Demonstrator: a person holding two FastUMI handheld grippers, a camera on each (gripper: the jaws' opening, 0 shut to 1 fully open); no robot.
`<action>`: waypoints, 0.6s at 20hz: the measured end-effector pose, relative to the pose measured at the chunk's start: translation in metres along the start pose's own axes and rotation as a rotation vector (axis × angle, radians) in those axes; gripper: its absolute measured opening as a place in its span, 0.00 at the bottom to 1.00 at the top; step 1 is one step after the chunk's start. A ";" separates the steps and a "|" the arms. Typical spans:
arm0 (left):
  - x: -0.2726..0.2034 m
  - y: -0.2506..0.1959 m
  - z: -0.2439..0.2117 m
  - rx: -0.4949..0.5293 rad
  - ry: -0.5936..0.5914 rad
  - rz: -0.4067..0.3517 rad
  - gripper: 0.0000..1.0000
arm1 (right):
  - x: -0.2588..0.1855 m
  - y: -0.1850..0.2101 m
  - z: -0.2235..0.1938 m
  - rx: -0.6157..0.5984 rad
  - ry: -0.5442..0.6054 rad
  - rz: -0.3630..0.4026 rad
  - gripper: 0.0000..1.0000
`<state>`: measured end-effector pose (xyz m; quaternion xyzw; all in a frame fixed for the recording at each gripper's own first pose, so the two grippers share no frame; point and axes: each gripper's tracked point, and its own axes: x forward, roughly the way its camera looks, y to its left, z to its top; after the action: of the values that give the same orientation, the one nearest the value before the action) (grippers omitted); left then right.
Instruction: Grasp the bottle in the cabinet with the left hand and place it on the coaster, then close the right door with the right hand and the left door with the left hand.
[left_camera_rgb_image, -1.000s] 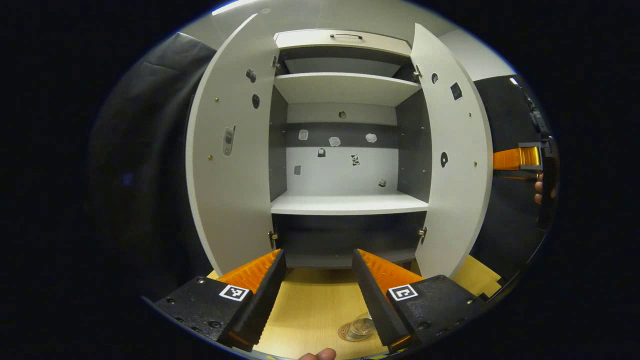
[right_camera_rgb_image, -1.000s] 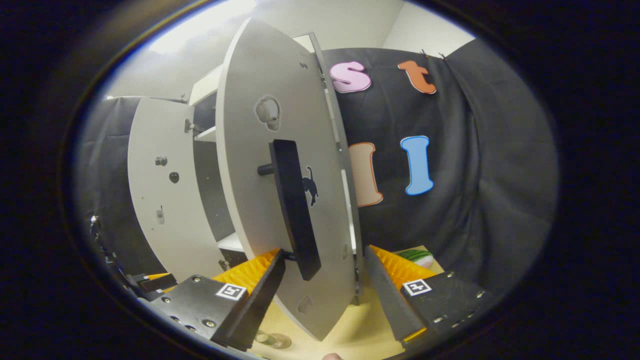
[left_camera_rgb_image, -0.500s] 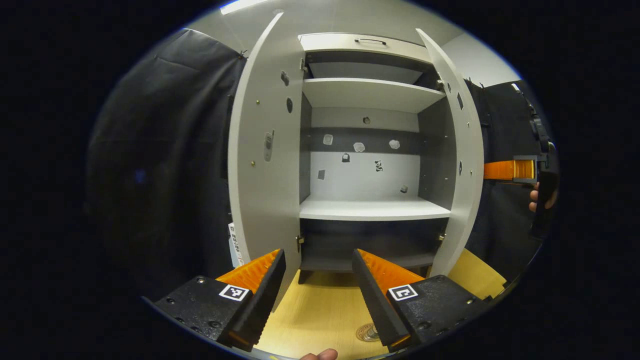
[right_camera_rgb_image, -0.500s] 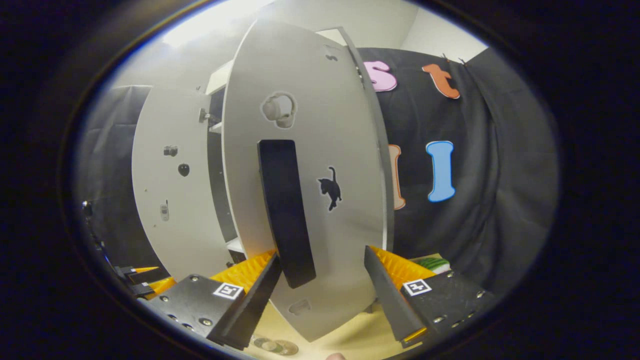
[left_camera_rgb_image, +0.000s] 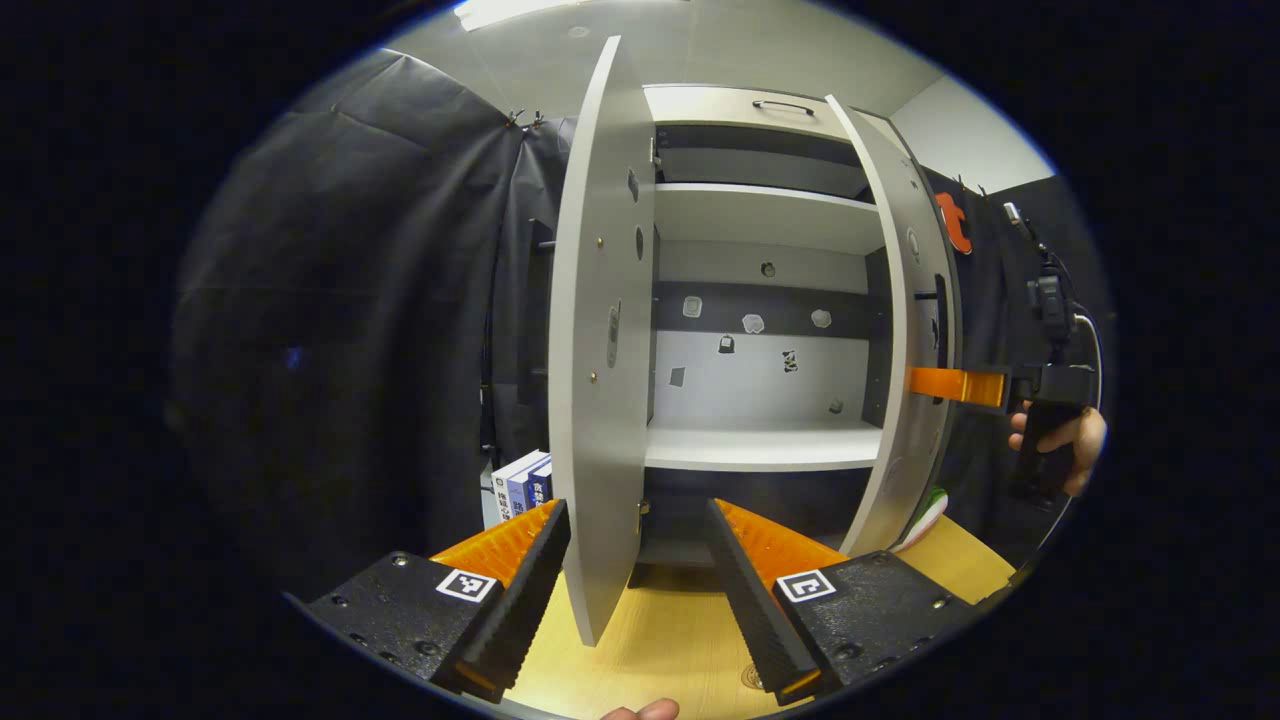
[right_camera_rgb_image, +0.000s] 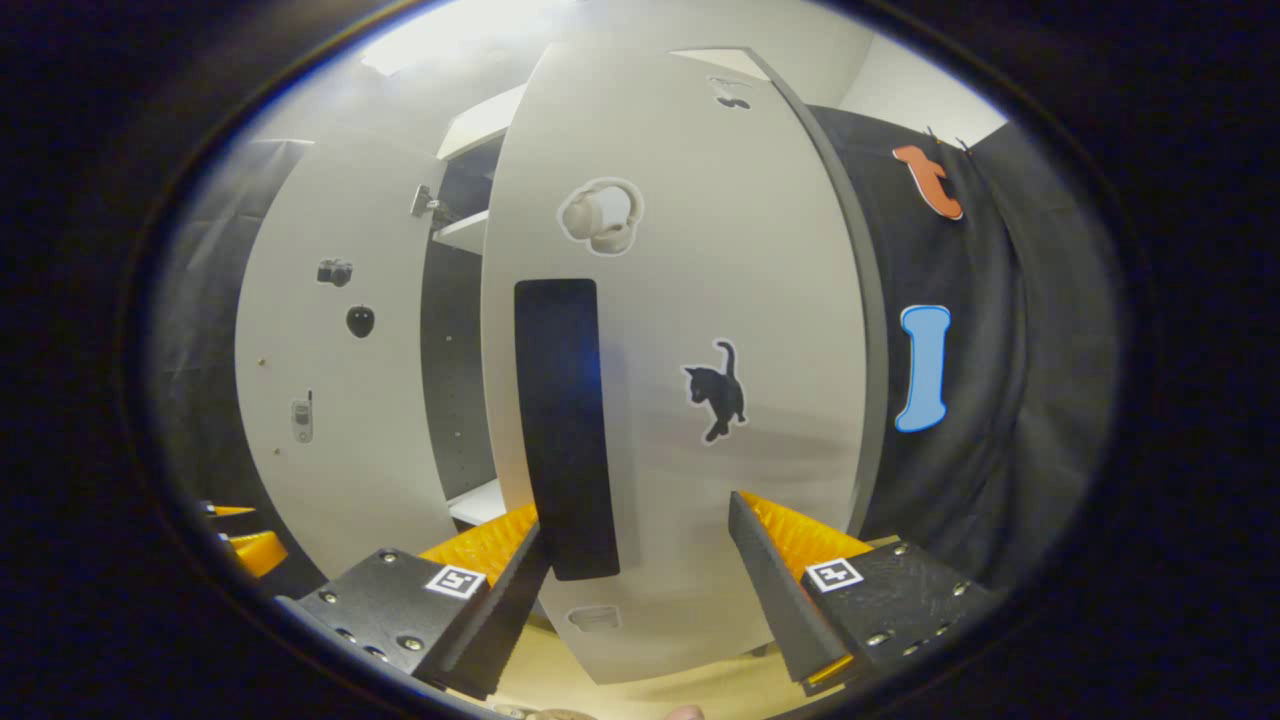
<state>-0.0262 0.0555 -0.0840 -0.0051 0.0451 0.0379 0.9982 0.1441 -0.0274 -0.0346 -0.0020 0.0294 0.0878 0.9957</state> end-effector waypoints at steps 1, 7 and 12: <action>0.000 0.008 0.006 0.000 -0.012 0.007 0.87 | 0.007 0.003 -0.001 -0.007 -0.002 -0.010 1.00; 0.013 0.061 0.017 -0.019 -0.019 0.043 0.87 | 0.042 0.013 -0.001 -0.008 -0.025 -0.077 1.00; 0.027 0.092 0.028 -0.031 -0.026 0.035 0.84 | 0.063 0.019 -0.002 -0.005 -0.030 -0.123 1.00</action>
<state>-0.0036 0.1492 -0.0592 -0.0193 0.0318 0.0560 0.9977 0.2026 0.0023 -0.0403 -0.0052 0.0140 0.0262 0.9995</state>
